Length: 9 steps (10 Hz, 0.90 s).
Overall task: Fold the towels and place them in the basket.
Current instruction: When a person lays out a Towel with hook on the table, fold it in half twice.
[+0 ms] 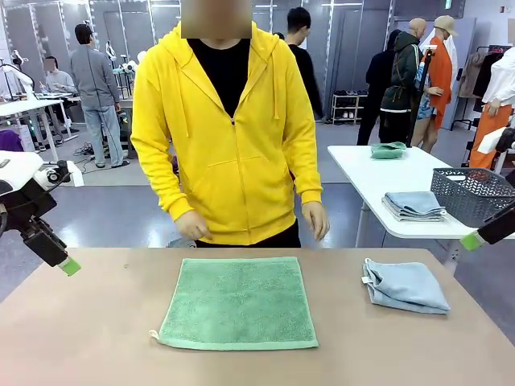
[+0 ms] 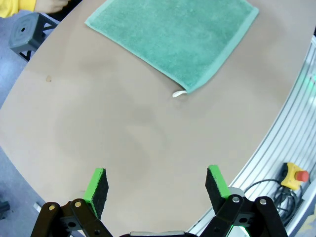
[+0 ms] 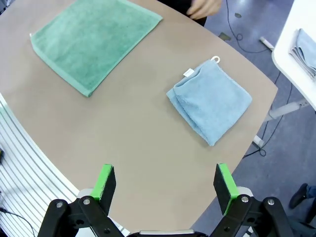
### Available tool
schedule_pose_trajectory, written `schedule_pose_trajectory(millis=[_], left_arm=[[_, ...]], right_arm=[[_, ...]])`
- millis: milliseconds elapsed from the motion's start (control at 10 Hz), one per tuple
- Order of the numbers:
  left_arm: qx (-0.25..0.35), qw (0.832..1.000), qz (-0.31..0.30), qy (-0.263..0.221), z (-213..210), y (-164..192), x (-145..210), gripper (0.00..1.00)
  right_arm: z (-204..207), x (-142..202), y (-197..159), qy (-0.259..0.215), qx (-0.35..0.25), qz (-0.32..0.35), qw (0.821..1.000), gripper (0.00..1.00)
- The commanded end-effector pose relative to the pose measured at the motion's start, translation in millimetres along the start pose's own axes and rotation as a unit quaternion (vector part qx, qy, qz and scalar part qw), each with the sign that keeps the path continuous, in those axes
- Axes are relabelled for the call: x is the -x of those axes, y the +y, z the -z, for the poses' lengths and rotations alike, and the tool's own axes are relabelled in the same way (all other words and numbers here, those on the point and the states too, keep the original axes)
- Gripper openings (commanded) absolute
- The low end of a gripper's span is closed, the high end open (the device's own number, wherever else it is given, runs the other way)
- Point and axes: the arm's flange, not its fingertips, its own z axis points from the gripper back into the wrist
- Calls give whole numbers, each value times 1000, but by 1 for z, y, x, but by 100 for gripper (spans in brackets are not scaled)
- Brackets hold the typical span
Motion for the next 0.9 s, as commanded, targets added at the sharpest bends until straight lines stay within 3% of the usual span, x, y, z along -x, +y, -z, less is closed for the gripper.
schedule_pose_trajectory(millis=[0,300,400,600,800], left_arm=[[0,1000,0,0,-1,0,0,100],[0,1000,0,0,0,0,0,100],[-35,997,63,30,-7,-7,-6,100],[-36,982,172,76,0,-25,-27,100],[7,955,277,107,19,-50,-39,100]], right_arm=[[0,0,2,5,0,-4,1000,100],[0,0,0,0,0,0,1000,100],[-5,-5,12,8,18,-38,999,100],[11,-32,69,41,4,-186,982,100],[25,-50,130,58,-9,-317,947,100]])
